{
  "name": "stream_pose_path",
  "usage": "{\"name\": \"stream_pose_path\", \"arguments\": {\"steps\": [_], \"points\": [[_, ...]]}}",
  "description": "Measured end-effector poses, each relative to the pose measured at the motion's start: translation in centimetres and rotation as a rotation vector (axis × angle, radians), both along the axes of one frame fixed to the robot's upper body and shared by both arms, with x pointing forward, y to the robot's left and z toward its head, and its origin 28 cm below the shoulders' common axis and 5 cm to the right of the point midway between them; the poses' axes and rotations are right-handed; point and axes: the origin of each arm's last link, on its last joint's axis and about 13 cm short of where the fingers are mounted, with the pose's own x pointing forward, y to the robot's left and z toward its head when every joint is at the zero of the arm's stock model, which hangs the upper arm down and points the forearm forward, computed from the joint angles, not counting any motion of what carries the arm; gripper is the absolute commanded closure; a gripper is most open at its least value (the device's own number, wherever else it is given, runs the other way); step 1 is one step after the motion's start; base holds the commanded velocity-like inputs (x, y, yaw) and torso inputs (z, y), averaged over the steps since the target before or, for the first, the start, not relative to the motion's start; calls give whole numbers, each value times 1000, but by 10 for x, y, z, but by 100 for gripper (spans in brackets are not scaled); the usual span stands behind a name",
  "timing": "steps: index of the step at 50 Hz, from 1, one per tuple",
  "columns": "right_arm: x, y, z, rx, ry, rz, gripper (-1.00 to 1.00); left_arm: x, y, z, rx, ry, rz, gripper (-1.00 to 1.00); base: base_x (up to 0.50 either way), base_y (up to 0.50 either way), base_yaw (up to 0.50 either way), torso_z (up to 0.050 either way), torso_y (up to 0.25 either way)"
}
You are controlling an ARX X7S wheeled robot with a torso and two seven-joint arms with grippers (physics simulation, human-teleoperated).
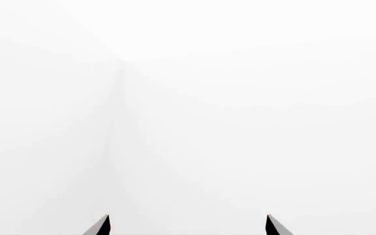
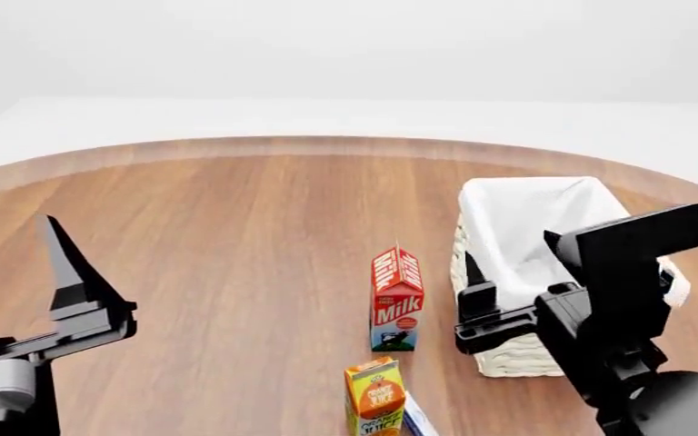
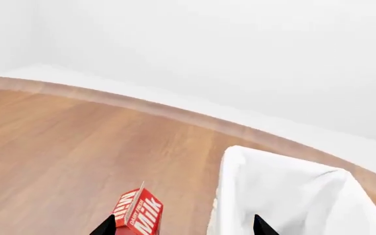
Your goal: Pick up the cream cheese box and the butter, and put them in the basket.
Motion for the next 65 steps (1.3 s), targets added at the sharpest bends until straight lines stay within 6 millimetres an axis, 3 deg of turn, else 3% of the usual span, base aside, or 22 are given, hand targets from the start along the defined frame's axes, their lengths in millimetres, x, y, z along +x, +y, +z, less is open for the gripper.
{"name": "stream_pose_path", "arguments": {"steps": [32,65], "points": [[7,-5,-6,100,253,23,-100,1,-1,-1,3,8,-2,-100,0,0,0,0,0],[17,0,-42,86,410,27,-100,2,-2,-4,2,17,-5,-100,0,0,0,0,0]]}}
